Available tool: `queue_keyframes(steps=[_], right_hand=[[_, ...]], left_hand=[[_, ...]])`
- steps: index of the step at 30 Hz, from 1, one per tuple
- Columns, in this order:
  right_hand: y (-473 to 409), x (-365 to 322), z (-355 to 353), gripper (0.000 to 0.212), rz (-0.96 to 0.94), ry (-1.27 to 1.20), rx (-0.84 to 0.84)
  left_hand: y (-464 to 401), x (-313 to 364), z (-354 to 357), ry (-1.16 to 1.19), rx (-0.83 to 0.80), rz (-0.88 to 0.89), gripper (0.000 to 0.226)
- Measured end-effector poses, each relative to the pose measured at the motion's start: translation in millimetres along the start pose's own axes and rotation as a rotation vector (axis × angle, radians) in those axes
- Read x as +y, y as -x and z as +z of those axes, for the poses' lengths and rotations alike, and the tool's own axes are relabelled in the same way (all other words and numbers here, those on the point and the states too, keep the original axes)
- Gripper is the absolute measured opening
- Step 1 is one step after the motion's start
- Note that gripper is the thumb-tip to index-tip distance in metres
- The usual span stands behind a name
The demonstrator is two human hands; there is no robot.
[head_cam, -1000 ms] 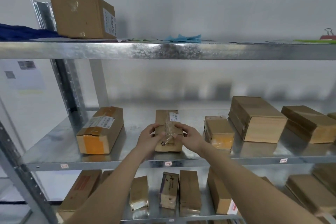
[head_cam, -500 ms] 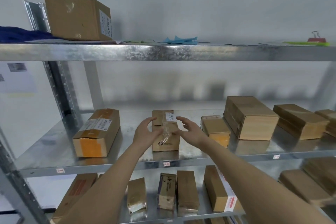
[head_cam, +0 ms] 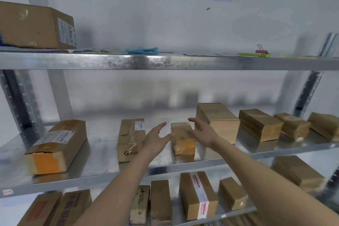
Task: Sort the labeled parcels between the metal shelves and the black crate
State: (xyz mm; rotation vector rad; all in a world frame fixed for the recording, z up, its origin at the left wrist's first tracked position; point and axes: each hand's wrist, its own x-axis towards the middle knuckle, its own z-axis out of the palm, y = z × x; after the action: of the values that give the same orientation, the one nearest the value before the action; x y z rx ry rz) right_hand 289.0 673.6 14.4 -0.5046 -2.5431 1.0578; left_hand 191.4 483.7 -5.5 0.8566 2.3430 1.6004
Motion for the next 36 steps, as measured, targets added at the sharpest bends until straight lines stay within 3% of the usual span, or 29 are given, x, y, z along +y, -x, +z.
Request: queue_keyframes(steps=[5,13,27,29,33,36], right_hand=[[-15,31,-3,0.059,0.008,0.012,-0.085],[-33,65,18,0.052,0.002,-0.2,-0.175],[-5,45,-3,0.044,-0.083,-0.322,-0.082],[4,34,-8,0.051,-0.098,-0.34,-0.052],[25,12,-20,0.088,-0.068,-0.418,-0.065],[39,-5,-26,0.093,-0.075,-0.43,-0.085]], left_hand=[[-10,-2,33,-0.034,0.005,-0.06,0.062],[-24,-12,68,0.012,0.009,-0.133,0.062],[8,26,70,0.219,0.097,-0.136,0.066],[17,36,64,0.25,0.092,-0.116,0.068],[38,53,46,0.26,0.066,-0.067,0.076],[49,64,34,0.255,0.067,-0.049,0.08]])
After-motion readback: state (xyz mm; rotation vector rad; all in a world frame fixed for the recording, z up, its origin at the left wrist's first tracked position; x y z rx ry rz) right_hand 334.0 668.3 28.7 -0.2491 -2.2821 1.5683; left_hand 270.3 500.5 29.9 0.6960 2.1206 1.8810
